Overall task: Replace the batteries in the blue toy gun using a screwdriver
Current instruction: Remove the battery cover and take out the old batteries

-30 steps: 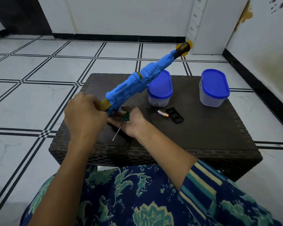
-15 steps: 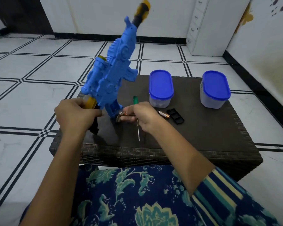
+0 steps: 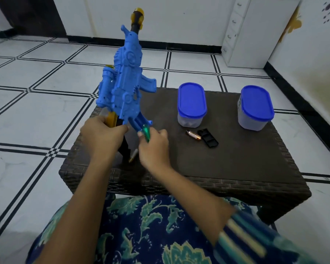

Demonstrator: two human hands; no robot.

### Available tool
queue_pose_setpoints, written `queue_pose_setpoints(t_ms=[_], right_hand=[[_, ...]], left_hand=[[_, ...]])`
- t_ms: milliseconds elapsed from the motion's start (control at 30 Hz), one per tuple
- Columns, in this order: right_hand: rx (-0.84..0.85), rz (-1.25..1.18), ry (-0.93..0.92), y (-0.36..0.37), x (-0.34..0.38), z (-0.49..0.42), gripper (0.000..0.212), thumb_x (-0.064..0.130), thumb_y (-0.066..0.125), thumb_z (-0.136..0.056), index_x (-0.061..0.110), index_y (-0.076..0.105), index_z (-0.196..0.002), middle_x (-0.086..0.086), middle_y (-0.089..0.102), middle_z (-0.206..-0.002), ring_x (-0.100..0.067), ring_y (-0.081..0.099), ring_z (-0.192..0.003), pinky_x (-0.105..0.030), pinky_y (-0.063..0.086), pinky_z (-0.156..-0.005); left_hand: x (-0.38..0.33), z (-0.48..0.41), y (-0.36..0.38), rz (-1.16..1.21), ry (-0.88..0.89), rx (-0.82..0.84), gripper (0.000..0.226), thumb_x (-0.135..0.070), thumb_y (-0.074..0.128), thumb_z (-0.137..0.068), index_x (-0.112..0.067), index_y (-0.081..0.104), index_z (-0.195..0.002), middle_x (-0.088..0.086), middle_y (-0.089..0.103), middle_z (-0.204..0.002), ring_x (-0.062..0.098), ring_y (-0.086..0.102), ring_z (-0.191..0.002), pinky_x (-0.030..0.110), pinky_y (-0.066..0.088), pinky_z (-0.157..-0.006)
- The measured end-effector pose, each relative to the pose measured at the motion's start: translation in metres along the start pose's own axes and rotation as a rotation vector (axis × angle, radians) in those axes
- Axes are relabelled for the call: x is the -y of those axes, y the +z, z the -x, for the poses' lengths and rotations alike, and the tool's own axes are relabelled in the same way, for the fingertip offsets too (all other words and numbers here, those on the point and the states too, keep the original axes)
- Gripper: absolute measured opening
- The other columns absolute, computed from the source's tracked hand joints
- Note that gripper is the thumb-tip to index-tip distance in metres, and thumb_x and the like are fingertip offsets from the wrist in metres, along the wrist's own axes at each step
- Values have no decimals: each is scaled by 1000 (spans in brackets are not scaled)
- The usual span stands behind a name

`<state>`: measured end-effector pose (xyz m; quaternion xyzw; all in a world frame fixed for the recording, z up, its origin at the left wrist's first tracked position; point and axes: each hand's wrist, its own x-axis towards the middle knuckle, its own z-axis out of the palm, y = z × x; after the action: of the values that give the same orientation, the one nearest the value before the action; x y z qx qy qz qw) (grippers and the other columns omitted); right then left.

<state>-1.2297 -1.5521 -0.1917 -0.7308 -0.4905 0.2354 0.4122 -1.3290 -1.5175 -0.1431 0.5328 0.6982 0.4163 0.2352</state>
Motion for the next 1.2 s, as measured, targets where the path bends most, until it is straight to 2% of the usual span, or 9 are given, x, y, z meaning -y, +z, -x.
queue_pose_setpoints(t_ms=[100, 200, 267, 433, 600, 833, 967, 1100, 1200], right_hand=[[-68, 483, -196, 28, -5, 19, 44, 11, 60, -92, 10, 48, -134, -13, 45, -129, -30, 46, -110, -34, 49, -75], [-195, 561, -292, 28, -1, 21, 29, 7, 77, -73, 12, 63, -98, -11, 61, -103, -26, 57, -86, -26, 46, -49], [-179, 583, -319, 28, -1, 19, 24, 6, 76, -70, 12, 62, -89, -11, 61, -94, -26, 56, -81, -26, 40, -44], [-115, 637, -432, 22, -5, 11, 19, 7, 72, -72, 11, 60, -86, -11, 60, -92, -26, 56, -80, -24, 28, -42], [-66, 739, -509, 8, -14, 2, 27, 10, 75, -70, 11, 59, -91, -7, 58, -89, -23, 55, -82, -24, 27, -40], [-42, 753, -488, -11, -29, -9, 20, 10, 68, -79, 10, 57, -96, -7, 56, -92, -25, 54, -85, -27, 25, -43], [40, 726, -479, -15, -27, -11, 20, 15, 54, -94, 10, 51, -113, -7, 51, -113, -25, 48, -104, -29, 31, -56], [26, 595, -389, -26, -19, -11, 17, 21, 48, -99, 12, 50, -113, -6, 47, -114, -24, 43, -105, -32, 31, -64], [40, 517, -398, -26, -11, -5, 18, 26, 48, -100, 12, 50, -111, -8, 46, -113, -26, 43, -104, -34, 32, -63]], left_hand=[[1, -3, 3, -2, -15, -7, 35, -26, 80, -63, 3, 64, -72, 16, 63, -66, 26, 56, -55, 30, 43, -49], [4, -12, 3, 2, -32, 24, 32, -29, 80, -63, -2, 67, -72, 16, 67, -70, 30, 65, -65, 38, 53, -58], [8, -17, 2, 9, -49, 44, 34, -33, 82, -61, -5, 69, -74, 14, 68, -73, 30, 67, -69, 42, 58, -63], [19, -24, -1, 24, -102, 92, 34, -36, 80, -59, -9, 70, -77, 12, 70, -78, 29, 69, -74, 39, 59, -63], [25, -26, 0, -89, -93, 88, 46, -41, 79, -63, -5, 66, -88, 11, 67, -89, 30, 64, -89, 41, 55, -79], [31, -28, 5, -173, -41, 140, 45, -42, 81, -67, -3, 63, -82, 8, 61, -85, 26, 57, -82, 33, 42, -67], [31, -29, 8, -220, -51, 157, 44, -43, 80, -67, -4, 60, -76, 8, 58, -81, 27, 57, -80, 32, 38, -62], [36, -31, 10, -273, -54, 169, 48, -47, 79, -65, -8, 51, -68, 18, 60, -99, 34, 59, -92, 31, 37, -58], [38, -32, 11, -286, -40, 179, 49, -48, 79, -64, -9, 51, -72, 24, 59, -110, 37, 58, -97, 36, 44, -70]])
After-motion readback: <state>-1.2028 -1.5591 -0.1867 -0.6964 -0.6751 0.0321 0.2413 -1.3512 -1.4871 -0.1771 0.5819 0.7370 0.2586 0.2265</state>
